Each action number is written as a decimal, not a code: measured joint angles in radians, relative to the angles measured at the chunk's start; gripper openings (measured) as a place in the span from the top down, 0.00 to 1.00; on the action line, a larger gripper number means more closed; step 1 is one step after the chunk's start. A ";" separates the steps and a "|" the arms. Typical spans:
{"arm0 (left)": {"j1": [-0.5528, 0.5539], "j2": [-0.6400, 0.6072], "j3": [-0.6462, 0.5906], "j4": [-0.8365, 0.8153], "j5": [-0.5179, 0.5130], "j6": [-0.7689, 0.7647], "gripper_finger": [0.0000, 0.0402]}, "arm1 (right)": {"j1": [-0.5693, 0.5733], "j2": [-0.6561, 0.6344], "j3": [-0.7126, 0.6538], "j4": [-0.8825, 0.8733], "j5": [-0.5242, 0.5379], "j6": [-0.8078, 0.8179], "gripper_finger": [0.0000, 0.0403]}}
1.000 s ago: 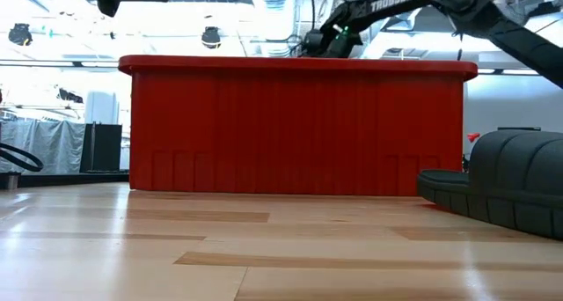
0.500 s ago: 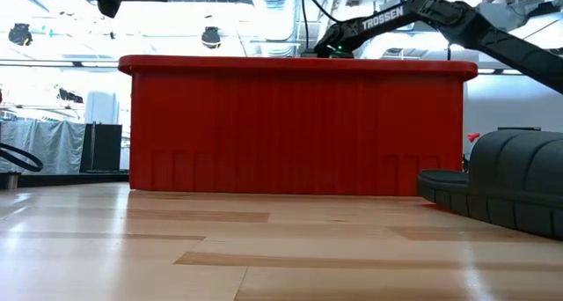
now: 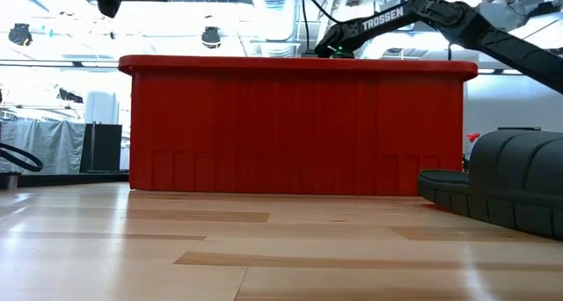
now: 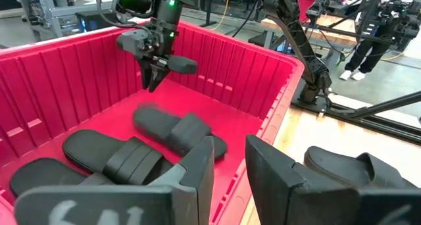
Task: Pick and place slides into bin
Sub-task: Put the left black slide into the red bin, then put the black slide into the red bin
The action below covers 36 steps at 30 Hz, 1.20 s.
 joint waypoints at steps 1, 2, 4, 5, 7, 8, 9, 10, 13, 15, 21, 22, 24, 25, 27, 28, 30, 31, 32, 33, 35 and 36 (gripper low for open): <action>0.000 0.000 0.000 0.000 0.000 0.000 0.81 | 0.001 0.000 0.000 0.000 -0.001 -0.001 0.82; 0.000 0.000 0.000 0.000 0.001 0.000 0.81 | 0.002 0.000 0.000 0.001 -0.001 -0.001 0.81; 0.000 0.000 0.000 0.000 0.003 0.000 0.81 | 0.004 0.000 0.000 0.006 -0.003 -0.001 0.79; 0.000 0.001 0.000 0.000 0.003 0.000 0.81 | 0.005 0.000 0.000 0.007 -0.002 -0.001 0.79; 0.000 0.001 0.000 0.000 0.004 0.000 0.81 | 0.005 0.000 0.000 0.010 -0.002 -0.002 0.78; 0.000 0.000 0.000 0.000 0.004 0.000 0.81 | 0.005 0.000 0.000 0.015 -0.002 -0.002 0.78; 0.000 0.000 0.000 0.000 0.005 0.000 0.81 | 0.005 0.000 0.000 0.019 -0.001 -0.002 0.78; 0.000 0.001 0.000 0.000 0.005 0.000 0.81 | 0.005 0.000 0.000 0.025 0.005 -0.001 0.78; 0.000 0.000 0.000 0.000 0.005 0.000 0.81 | 0.007 -0.004 0.000 0.033 0.034 0.007 0.79; 0.000 0.001 0.000 0.000 0.005 0.000 0.81 | 0.010 -0.016 0.000 0.027 0.056 0.008 0.79; 0.000 0.000 0.000 0.000 0.005 0.000 0.81 | 0.032 -0.122 0.000 0.033 0.120 -0.015 0.79; 0.000 0.000 0.000 0.000 0.005 0.000 0.81 | 0.038 -0.149 0.000 0.041 0.134 -0.017 0.79; 0.000 0.000 0.000 0.000 0.005 0.001 0.81 | 0.054 -0.208 0.000 0.054 0.150 -0.018 0.79; 0.000 0.000 0.000 0.000 0.005 0.002 0.81 | 0.062 -0.238 0.000 0.060 0.151 -0.018 0.79; 0.000 0.000 0.000 0.000 0.005 0.002 0.81 | 0.081 -0.298 0.000 0.061 0.151 -0.018 0.79; 0.000 0.000 0.000 0.000 0.005 0.002 0.81 | 0.091 -0.328 0.000 0.061 0.151 -0.018 0.79; 0.000 0.000 0.000 0.000 0.005 0.001 0.81 | 0.115 -0.385 0.000 0.053 0.151 -0.018 0.79; 0.000 0.000 0.000 0.000 0.005 -0.001 0.81 | 0.127 -0.415 0.000 0.043 0.151 -0.017 0.79; 0.000 0.000 0.000 0.000 0.005 -0.005 0.81 | 0.140 -0.443 0.000 0.032 0.151 -0.017 0.79; 0.000 0.000 0.000 0.000 0.005 -0.007 0.81 | 0.154 -0.471 0.000 0.019 0.151 -0.017 0.79; 0.000 0.000 0.000 0.000 0.006 -0.008 0.81 | 0.183 -0.526 0.000 -0.013 0.151 -0.010 0.79; 0.000 0.000 0.000 0.000 0.006 -0.012 0.81 | 0.198 -0.551 0.000 -0.028 0.151 0.001 0.79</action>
